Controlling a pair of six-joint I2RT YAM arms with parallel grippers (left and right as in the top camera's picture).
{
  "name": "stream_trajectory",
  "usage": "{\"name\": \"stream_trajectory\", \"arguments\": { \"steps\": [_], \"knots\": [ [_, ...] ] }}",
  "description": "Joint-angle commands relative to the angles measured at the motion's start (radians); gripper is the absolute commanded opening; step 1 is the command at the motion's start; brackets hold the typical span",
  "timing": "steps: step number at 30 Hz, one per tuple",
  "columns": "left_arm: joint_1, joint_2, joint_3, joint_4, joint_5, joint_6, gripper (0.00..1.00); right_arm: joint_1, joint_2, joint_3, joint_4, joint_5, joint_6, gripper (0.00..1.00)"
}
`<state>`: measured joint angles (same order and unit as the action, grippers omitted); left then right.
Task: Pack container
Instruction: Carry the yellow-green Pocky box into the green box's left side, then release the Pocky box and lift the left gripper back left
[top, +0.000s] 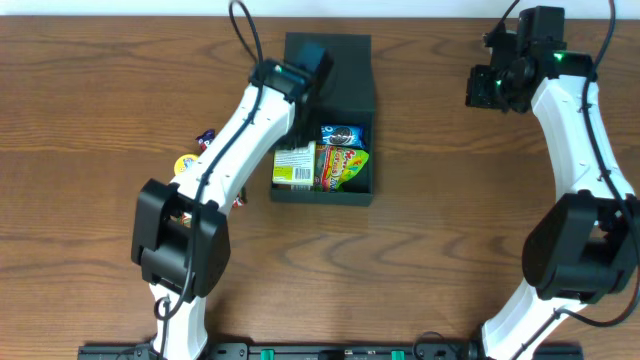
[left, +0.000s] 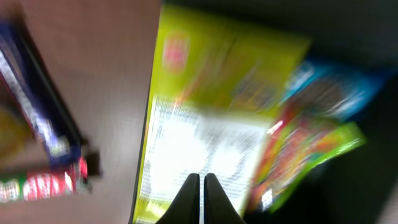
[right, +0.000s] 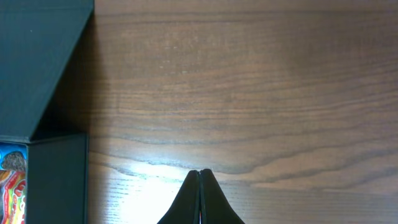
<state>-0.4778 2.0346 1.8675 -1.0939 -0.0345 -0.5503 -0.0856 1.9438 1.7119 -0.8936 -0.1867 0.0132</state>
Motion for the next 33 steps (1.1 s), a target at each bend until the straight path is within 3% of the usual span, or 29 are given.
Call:
{"name": "stream_trajectory", "arguments": {
  "steps": [1, 5, 11, 26, 33],
  "knots": [
    [0.008, -0.027, 0.07, 0.055, -0.108, 0.02, 0.06, -0.005, 0.003, 0.005, -0.003, -0.005, -0.007, 0.02],
    [0.008, 0.019, 0.045, 0.169, -0.103, 0.016, 0.06, -0.005, 0.003, 0.005, -0.007, -0.005, -0.007, 0.02],
    [0.015, 0.109, 0.037, 0.181, -0.103, -0.008, 0.06, -0.005, 0.003, 0.005, -0.007, -0.005, -0.007, 0.01],
    [0.06, 0.187, 0.058, 0.142, -0.017, -0.035, 0.06, -0.005, 0.003, 0.005, -0.002, -0.005, -0.007, 0.02],
    [0.06, 0.12, 0.145, -0.017, -0.018, -0.056, 0.06, -0.005, 0.003, 0.005, 0.004, -0.005, -0.007, 0.02]
  ]
}}
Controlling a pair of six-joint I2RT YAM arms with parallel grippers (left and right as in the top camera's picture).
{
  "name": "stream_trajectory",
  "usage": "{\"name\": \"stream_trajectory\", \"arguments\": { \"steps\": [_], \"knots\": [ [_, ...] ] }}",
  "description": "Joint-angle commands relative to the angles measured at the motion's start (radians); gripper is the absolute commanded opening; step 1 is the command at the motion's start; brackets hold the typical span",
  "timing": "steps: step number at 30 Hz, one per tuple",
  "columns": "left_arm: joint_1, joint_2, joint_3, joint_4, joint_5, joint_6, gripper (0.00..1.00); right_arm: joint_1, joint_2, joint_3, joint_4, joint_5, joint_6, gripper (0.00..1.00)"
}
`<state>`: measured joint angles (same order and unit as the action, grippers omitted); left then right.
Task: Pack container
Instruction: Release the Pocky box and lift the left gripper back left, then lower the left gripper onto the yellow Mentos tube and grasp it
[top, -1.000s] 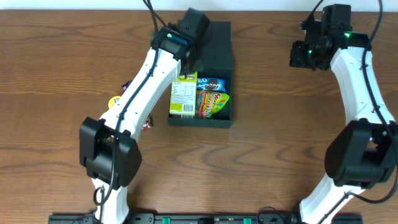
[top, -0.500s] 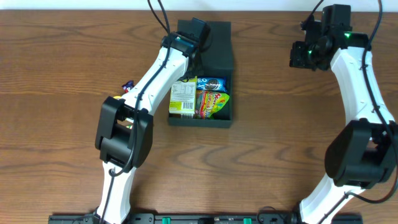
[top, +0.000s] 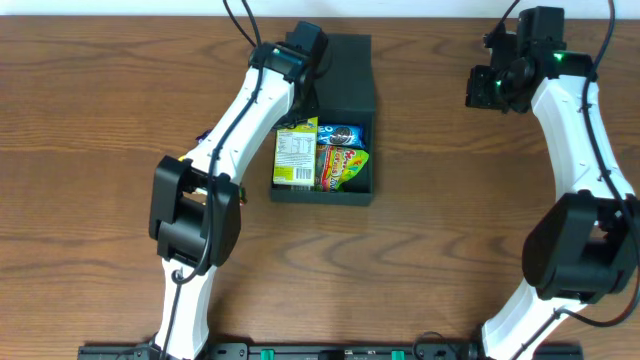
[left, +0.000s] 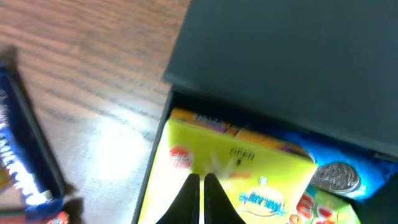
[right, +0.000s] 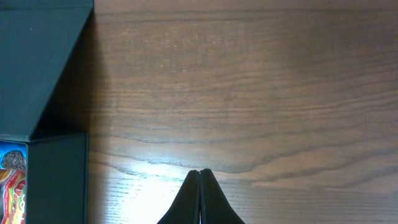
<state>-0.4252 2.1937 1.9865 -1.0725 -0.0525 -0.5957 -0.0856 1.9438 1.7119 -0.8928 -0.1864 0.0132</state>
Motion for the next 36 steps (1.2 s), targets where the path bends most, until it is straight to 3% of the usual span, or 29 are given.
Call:
{"name": "stream_trajectory", "arguments": {
  "steps": [1, 7, 15, 22, 27, 33, 36],
  "knots": [
    [0.008, -0.039, 0.026, -0.059, 0.0, -0.01, 0.06, -0.005, 0.003, 0.005, 0.003, -0.005, -0.007, 0.01],
    [0.054, -0.052, 0.018, -0.109, 0.019, -0.016, 0.06, -0.005, 0.003, 0.005, 0.007, -0.005, -0.007, 0.02],
    [0.29, -0.217, 0.018, -0.212, -0.014, -0.048, 0.06, -0.005, 0.004, 0.005, 0.008, -0.005, -0.007, 0.02],
    [0.463, -0.233, -0.062, -0.284, -0.026, -0.055, 0.06, -0.005, 0.005, 0.004, 0.01, -0.005, -0.006, 0.02],
    [0.477, -0.233, -0.175, -0.243, -0.013, -0.029, 0.06, -0.004, 0.005, -0.006, 0.014, -0.005, -0.006, 0.02],
    [0.436, -0.234, -0.191, -0.197, 0.08, 0.0, 0.06, 0.005, 0.005, -0.006, 0.022, -0.005, -0.006, 0.02],
    [0.383, -0.233, -0.196, -0.177, 0.009, 0.015, 0.06, 0.011, 0.005, -0.006, 0.026, -0.005, -0.007, 0.02]
  ]
}}
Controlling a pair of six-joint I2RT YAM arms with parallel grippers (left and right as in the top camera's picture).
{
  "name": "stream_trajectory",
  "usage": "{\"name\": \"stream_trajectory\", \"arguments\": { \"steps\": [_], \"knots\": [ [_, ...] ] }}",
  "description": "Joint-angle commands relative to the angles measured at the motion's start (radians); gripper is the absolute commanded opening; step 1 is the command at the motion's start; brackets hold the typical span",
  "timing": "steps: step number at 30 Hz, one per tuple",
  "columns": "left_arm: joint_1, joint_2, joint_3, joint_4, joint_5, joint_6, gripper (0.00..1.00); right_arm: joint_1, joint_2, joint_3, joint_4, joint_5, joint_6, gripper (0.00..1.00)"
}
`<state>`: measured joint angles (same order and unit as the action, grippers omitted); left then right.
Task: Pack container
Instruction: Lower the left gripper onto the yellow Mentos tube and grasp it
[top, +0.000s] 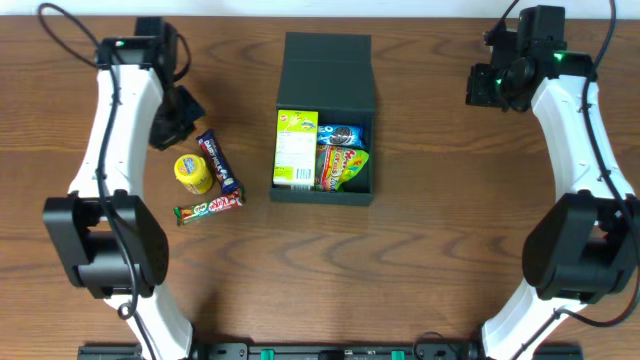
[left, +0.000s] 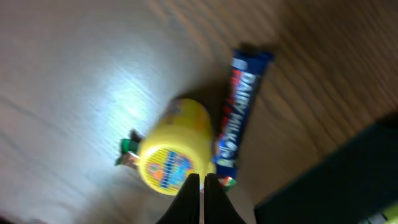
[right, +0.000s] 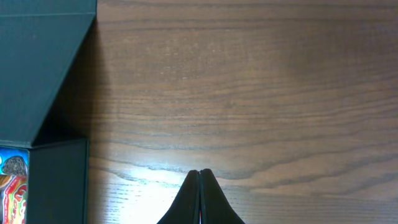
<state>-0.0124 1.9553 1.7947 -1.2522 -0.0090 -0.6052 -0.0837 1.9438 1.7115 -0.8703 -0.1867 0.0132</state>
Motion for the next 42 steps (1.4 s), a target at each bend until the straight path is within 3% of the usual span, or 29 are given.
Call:
{"name": "stream_trajectory", "arguments": {
  "steps": [1, 6, 7, 8, 9, 10, 11, 15, 20, 34, 38, 42],
  "knots": [
    [-0.037, 0.005, -0.01, 0.006, -0.064, 0.022, 0.06, 0.009, 0.005, -0.006, 0.004, -0.005, -0.007, 0.01],
    [-0.011, 0.005, -0.014, -0.026, -0.076, -0.023, 0.06, 0.008, 0.005, -0.006, 0.01, -0.004, -0.007, 0.02],
    [-0.006, 0.005, -0.014, -0.034, -0.075, -0.027, 0.13, 0.008, 0.005, -0.006, 0.014, -0.004, -0.007, 0.01],
    [-0.003, 0.005, -0.014, -0.039, -0.074, -0.026, 0.43, 0.009, 0.005, -0.006, 0.018, -0.004, -0.007, 0.02],
    [-0.003, 0.005, -0.014, -0.051, -0.076, -0.023, 0.66, 0.009, 0.005, -0.006, 0.022, -0.005, -0.007, 0.02],
    [-0.003, 0.005, -0.014, -0.062, -0.077, -0.023, 0.78, 0.009, 0.005, -0.006, 0.025, -0.005, -0.007, 0.01],
    [-0.003, 0.005, -0.016, -0.074, -0.077, -0.018, 0.83, 0.008, 0.005, -0.006, 0.027, -0.005, -0.007, 0.02],
    [-0.023, 0.005, -0.064, -0.071, -0.103, 0.027, 0.86, 0.008, 0.005, -0.006, 0.04, -0.005, -0.007, 0.01],
    [-0.026, 0.005, -0.2, -0.023, -0.129, 0.105, 0.97, 0.008, 0.005, -0.006, 0.04, -0.005, -0.007, 0.01],
    [-0.025, 0.005, -0.334, 0.153, -0.042, 0.045, 0.95, 0.009, 0.005, -0.006, 0.024, -0.005, -0.007, 0.01],
    [-0.025, 0.005, -0.335, 0.158, -0.045, 0.028, 1.0, 0.009, 0.005, -0.006, 0.023, -0.005, -0.007, 0.02],
    [-0.025, 0.005, -0.335, 0.169, -0.047, 0.021, 0.72, 0.009, 0.005, -0.006, 0.023, -0.005, -0.007, 0.01]
  ]
}}
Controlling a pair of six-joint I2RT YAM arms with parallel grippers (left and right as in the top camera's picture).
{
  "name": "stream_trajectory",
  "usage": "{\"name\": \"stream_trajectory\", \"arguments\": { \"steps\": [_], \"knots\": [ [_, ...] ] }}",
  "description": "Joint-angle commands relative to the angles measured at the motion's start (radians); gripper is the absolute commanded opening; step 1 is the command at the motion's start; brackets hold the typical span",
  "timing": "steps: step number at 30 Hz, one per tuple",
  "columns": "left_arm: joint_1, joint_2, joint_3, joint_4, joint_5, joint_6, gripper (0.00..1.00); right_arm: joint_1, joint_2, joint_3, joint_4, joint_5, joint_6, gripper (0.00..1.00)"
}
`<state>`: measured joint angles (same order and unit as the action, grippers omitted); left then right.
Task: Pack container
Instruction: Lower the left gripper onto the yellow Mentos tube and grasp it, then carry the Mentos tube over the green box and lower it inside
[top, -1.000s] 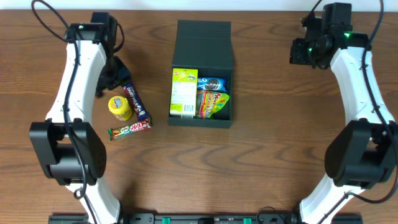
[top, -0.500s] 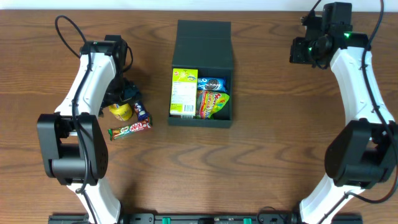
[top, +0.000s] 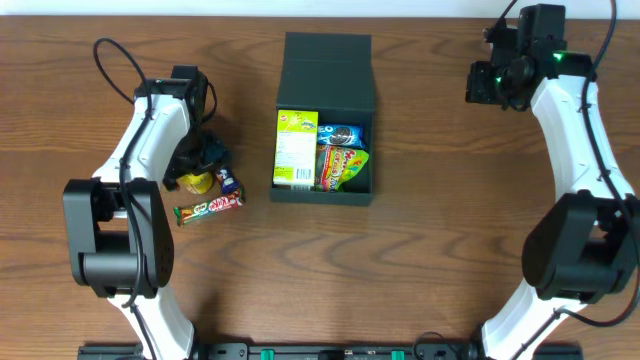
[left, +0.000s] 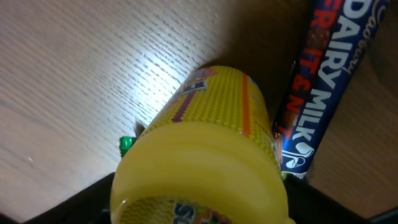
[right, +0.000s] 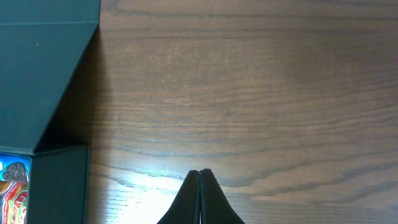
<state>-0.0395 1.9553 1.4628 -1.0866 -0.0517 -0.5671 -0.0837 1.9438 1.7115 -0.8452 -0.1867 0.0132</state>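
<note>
A yellow tub lies on its side on the wooden table, left of the black box. My left gripper is down over the yellow tub, open, with a dark finger showing on either side of it. A blue Dairy Milk bar lies right beside the tub. The box holds a yellow-green packet, a blue biscuit pack and a colourful sweets bag. My right gripper is shut and holds nothing, above bare table at the far right.
The box's lid lies open flat behind it. A red and green bar lies in front of the tub. The box's wall shows at the left edge of the right wrist view.
My left gripper was shut and high over the tub and the blue bar. Now it is open and low, with the tub between its fingers. The right arm has barely moved.
My left gripper was shut over the yellow-green packet at the box's left edge, then at the box's back by the lid. The packet ended up lying flat in the box. The gripper was then out over the loose snacks on the left, and now straddles the yellow tub.
</note>
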Motion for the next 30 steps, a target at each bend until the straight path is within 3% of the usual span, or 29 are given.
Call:
{"name": "stream_trajectory", "arguments": {
  "steps": [1, 2, 9, 16, 30],
  "knots": [
    [0.002, 0.005, -0.003, 0.01, -0.004, -0.016, 0.61, 0.009, 0.005, -0.006, -0.002, -0.005, -0.007, 0.02],
    [0.002, 0.006, -0.003, 0.014, -0.003, -0.017, 0.57, 0.009, 0.005, -0.006, -0.003, -0.005, -0.007, 0.02],
    [0.002, 0.006, -0.003, 0.019, -0.004, -0.016, 0.55, 0.009, 0.005, -0.006, -0.003, -0.005, -0.007, 0.02],
    [0.002, 0.005, 0.009, 0.016, -0.003, -0.017, 0.43, 0.009, 0.005, -0.006, 0.0, -0.005, -0.007, 0.02],
    [-0.036, 0.005, 0.351, -0.141, -0.006, 0.022, 0.38, -0.002, 0.005, -0.006, 0.002, -0.003, -0.008, 0.02]
  ]
}}
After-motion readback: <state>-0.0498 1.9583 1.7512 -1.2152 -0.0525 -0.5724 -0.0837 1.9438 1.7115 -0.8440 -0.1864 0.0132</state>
